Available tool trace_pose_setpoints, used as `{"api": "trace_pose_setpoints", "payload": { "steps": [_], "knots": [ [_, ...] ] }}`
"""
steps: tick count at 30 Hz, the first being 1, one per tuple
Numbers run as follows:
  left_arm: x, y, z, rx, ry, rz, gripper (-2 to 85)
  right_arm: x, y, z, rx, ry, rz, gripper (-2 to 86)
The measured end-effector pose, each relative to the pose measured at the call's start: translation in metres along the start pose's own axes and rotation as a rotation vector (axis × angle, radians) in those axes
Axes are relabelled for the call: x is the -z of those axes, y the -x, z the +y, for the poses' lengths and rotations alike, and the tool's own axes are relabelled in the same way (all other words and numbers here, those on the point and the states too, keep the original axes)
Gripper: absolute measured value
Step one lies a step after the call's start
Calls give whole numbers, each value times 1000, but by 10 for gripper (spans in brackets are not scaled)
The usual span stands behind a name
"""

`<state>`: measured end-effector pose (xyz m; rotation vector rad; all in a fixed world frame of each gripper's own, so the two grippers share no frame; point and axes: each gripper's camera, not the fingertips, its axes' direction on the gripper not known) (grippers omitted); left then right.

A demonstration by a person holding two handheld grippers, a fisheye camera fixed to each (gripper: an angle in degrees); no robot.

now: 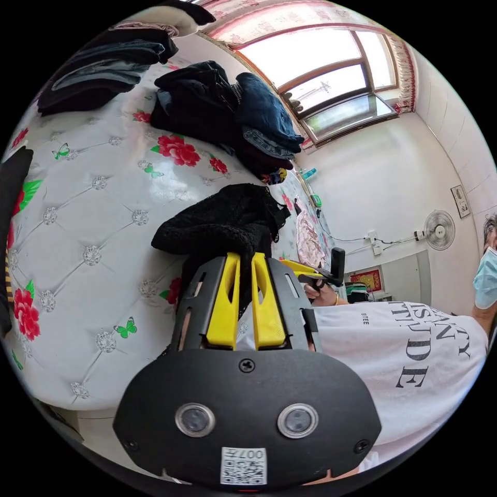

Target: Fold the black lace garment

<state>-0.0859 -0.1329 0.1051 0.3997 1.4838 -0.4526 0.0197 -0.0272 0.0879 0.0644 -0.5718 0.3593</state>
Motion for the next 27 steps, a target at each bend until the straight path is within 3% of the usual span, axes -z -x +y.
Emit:
{"api": "trace_pose_setpoints", "payload": {
  "steps": [5, 11, 13, 16, 21, 27],
  "knots": [
    [13, -7, -24, -32, 23, -36, 10, -39, -10, -40, -50, 146, -112, 52],
    [64, 21, -11, 78, -90, -97, -3, 126, -10, -7, -21, -235, -107, 6],
    [73, 36, -1, 133, -116, -75, -1, 176, -10, 18, -38, -306, -44, 9],
    [56, 54, 9, 184, -121, 78, 16, 207, -15, 44, -93, -267, 17, 29],
    [5, 61, 19, 221, 8, -60, 97, 180, -28, 73, -234, -191, 114, 98],
    [13, 55, 50, 140, 91, -186, 129, 170, -53, 115, -386, -139, 117, 137]
  ]
}}
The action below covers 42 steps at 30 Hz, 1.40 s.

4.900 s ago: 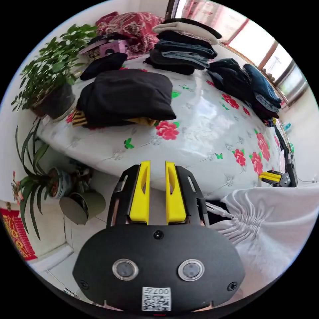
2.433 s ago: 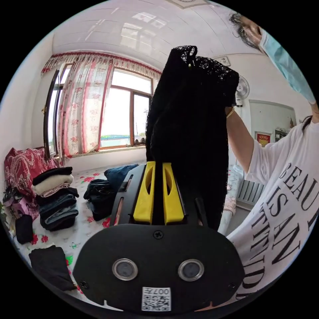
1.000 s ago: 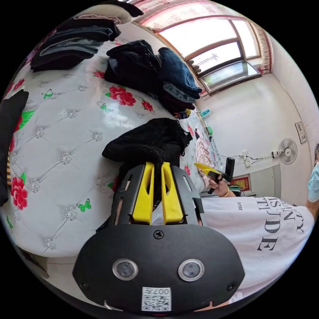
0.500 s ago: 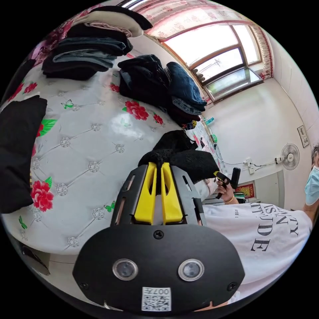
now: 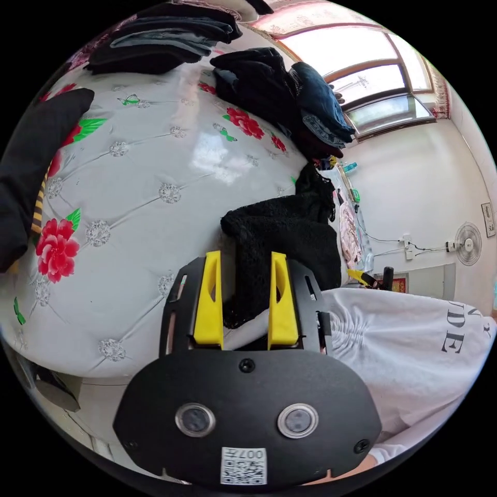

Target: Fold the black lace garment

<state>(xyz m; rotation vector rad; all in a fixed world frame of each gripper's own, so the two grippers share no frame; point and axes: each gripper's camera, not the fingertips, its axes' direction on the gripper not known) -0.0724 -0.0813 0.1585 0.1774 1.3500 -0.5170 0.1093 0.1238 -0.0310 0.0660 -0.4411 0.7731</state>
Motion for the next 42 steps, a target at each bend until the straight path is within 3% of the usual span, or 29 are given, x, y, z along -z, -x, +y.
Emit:
{"api": "trace_pose_setpoints", "payload": {
  "steps": [4, 7, 10, 13, 16, 20, 23, 25, 28, 30, 33, 35, 37, 39, 40, 42],
  "knots": [
    [-21, 5, 13, 9, 109, -15, 124, -17, 1, 4, -9, 83, -43, 136],
    [-35, 0, 13, 1, 116, 13, 74, -20, 24, 5, 49, 106, 19, 115],
    [-47, -10, 8, -21, 143, 58, 9, -25, 44, -1, 86, 211, -123, 73],
    [-26, -20, -1, -51, 49, 224, -4, 3, 69, 0, 149, 154, -219, 25],
    [35, -31, -8, -90, -155, 425, -7, 96, 87, 2, 201, -100, -309, 6],
    [128, -100, -6, -424, -314, 688, -9, 270, 129, 49, 410, -591, -594, -1],
    [169, -160, 18, -714, -367, 747, -9, 352, 187, 107, 598, -729, -561, -2],
    [178, -173, 36, -794, -393, 778, -9, 379, 212, 142, 615, -753, -498, -2],
    [157, -164, 51, -700, -320, 793, -9, 392, 232, 184, 529, -694, -450, -2],
    [115, -143, 53, -538, -166, 706, -9, 378, 236, 198, 392, -619, -360, -2],
    [38, -110, 43, -317, 30, 509, -9, 337, 215, 173, 207, -460, -300, -3],
    [-9, -91, 23, -174, 95, 476, -9, 305, 183, 134, 56, -364, -318, -3],
    [-41, -84, -8, -54, 80, 537, -9, 281, 155, 85, -51, -326, -346, -3],
    [-37, -106, -62, 14, -37, 643, -9, 297, 149, 12, -108, -409, -385, -3],
    [-24, -119, -75, -7, -86, 662, -9, 313, 158, -6, -74, -450, -390, -3],
    [56, -199, -112, -241, -267, 713, -9, 409, 233, -51, 167, -669, -374, -3]
  ]
}}
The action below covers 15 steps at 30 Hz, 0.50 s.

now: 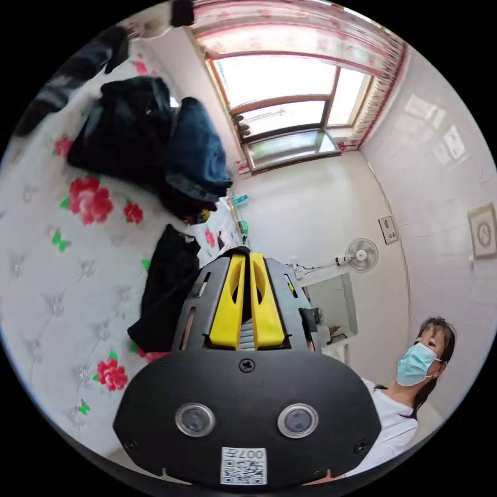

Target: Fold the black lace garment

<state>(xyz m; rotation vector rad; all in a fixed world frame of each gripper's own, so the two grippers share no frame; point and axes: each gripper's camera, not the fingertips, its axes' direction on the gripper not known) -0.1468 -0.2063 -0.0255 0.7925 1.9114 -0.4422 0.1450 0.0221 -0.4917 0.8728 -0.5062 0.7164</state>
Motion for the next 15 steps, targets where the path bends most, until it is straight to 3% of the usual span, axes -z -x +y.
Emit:
{"api": "trace_pose_setpoints", "payload": {
  "steps": [3, 8, 13, 15],
  "knots": [
    [19, -149, -39, -374, -65, -1, -9, 53, 138, -64, 359, -207, -94, -3],
    [54, -296, 11, -739, -132, -15, -9, 132, 273, -44, 730, -376, -171, -3],
    [67, -299, 106, -772, -125, 79, -9, 169, 275, 20, 774, -324, -249, -3],
    [63, -270, 161, -716, -111, 24, -9, 174, 254, 61, 749, -258, -266, -3]
  ]
}}
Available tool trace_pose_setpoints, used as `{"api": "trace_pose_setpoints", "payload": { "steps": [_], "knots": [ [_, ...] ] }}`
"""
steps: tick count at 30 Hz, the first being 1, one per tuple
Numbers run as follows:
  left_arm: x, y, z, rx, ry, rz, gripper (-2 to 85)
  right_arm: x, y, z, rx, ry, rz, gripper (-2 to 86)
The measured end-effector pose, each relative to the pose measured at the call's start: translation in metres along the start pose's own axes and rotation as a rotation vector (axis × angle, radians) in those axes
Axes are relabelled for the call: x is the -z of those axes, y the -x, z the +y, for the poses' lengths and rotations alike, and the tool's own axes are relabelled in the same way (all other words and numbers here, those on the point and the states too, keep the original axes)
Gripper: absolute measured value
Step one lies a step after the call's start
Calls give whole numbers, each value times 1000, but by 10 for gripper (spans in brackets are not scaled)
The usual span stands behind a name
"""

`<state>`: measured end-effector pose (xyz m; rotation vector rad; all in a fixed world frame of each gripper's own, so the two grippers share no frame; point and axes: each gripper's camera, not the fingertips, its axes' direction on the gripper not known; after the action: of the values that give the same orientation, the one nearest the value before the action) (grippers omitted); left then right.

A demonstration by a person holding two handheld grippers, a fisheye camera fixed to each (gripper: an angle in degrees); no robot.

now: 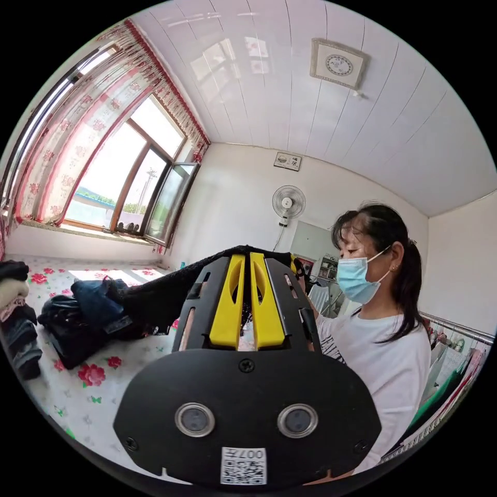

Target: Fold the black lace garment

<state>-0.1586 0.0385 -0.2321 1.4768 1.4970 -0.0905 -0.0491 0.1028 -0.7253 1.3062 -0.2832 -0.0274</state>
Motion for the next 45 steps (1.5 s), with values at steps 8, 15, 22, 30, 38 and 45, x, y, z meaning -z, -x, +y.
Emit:
{"api": "trace_pose_setpoints", "payload": {
  "steps": [8, 15, 22, 30, 38, 45],
  "knots": [
    [-5, 63, 310, 868, 301, -237, -9, -19, -42, 243, -613, 649, 113, -3],
    [-17, 88, 374, 1032, 210, -210, -9, -10, -111, 379, -1129, 669, 2, -2],
    [-78, 220, 268, 902, 273, -141, -9, -64, -226, 319, -1146, 459, 28, -2],
    [-97, 139, -23, 217, 19, 18, -9, -101, -172, -15, -358, -22, -2, -3],
    [-47, 12, 30, -6, 57, -18, -9, -22, -47, -3, -151, 28, -59, -3],
    [-25, 5, 217, 390, 282, -81, -9, 36, -13, 179, -514, 233, 40, -3]
  ]
}}
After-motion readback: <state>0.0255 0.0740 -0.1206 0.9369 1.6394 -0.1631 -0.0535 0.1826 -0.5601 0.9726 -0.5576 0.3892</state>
